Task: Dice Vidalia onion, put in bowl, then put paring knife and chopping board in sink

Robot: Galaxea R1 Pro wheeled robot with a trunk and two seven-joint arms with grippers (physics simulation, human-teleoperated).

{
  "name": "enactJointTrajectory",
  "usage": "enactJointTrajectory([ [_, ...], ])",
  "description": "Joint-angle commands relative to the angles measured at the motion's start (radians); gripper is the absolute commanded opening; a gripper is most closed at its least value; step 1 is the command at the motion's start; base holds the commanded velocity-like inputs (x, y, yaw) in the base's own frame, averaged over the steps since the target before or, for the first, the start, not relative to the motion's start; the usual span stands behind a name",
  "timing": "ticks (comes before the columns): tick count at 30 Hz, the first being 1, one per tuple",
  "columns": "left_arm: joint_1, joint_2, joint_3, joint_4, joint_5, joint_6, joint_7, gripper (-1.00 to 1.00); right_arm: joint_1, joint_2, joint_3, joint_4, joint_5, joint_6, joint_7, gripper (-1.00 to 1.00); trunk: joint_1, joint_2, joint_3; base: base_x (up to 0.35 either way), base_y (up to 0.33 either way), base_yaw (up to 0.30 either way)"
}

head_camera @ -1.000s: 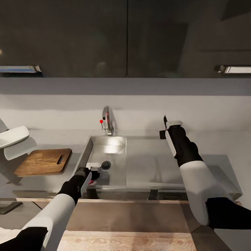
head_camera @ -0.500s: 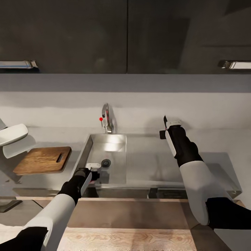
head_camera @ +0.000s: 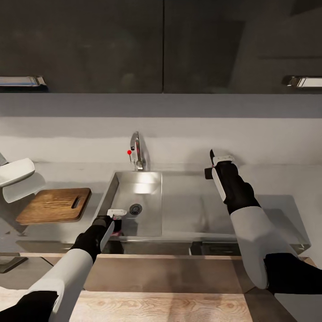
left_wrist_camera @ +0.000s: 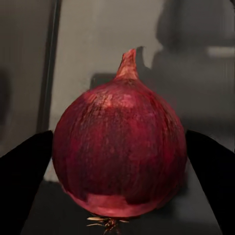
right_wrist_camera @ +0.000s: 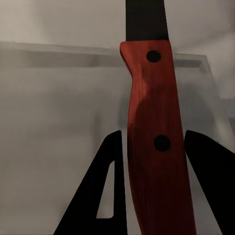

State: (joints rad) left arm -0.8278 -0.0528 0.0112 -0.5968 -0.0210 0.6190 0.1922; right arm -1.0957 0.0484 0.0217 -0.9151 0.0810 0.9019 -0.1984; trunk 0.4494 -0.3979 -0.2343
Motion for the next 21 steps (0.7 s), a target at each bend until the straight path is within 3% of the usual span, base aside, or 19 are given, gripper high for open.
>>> enactJointTrajectory([
  [1,-0.001,0.0,0.001,-0.002,-0.002,0.005,0.001,-1.0,-0.001,-0.001,0.0,0.001,0.008,0.006,0.002,-1.0,0.001,-0.002,-0.002,0.0,0.0,0.0],
  [6,-0.001,-0.004,0.0,-0.021,-0.003,0.01,0.003,-1.0,-0.001,-0.001,0.0,0.022,0.01,0.004,0.002,-1.0,0.001,-0.002,-0.002,-0.002,0.0,0.0],
  [11,-0.001,-0.008,-0.004,-0.116,-0.01,0.01,0.002,-1.0,0.0,0.0,0.0,0.06,0.01,-0.001,0.002,-1.0,0.001,-0.002,-0.002,-0.307,0.0,0.0],
  [16,-0.001,-0.008,-0.005,-0.15,-0.011,0.009,0.0,-1.0,0.0,-0.001,0.0,0.068,0.01,0.001,0.001,-1.0,0.001,-0.002,-0.002,-0.329,-0.048,0.0],
  [19,-0.001,-0.001,-0.005,-0.218,-0.012,0.007,-0.002,-1.0,0.002,-0.001,0.0,0.086,0.012,0.006,-0.001,-1.0,0.001,-0.002,-0.002,0.13,-0.126,0.0],
  [21,-0.001,-0.001,-0.005,-0.218,-0.011,0.005,-0.002,-1.0,0.002,-0.001,0.0,0.093,0.011,0.006,-0.001,-1.0,0.001,-0.002,-0.002,0.307,-0.076,0.0],
])
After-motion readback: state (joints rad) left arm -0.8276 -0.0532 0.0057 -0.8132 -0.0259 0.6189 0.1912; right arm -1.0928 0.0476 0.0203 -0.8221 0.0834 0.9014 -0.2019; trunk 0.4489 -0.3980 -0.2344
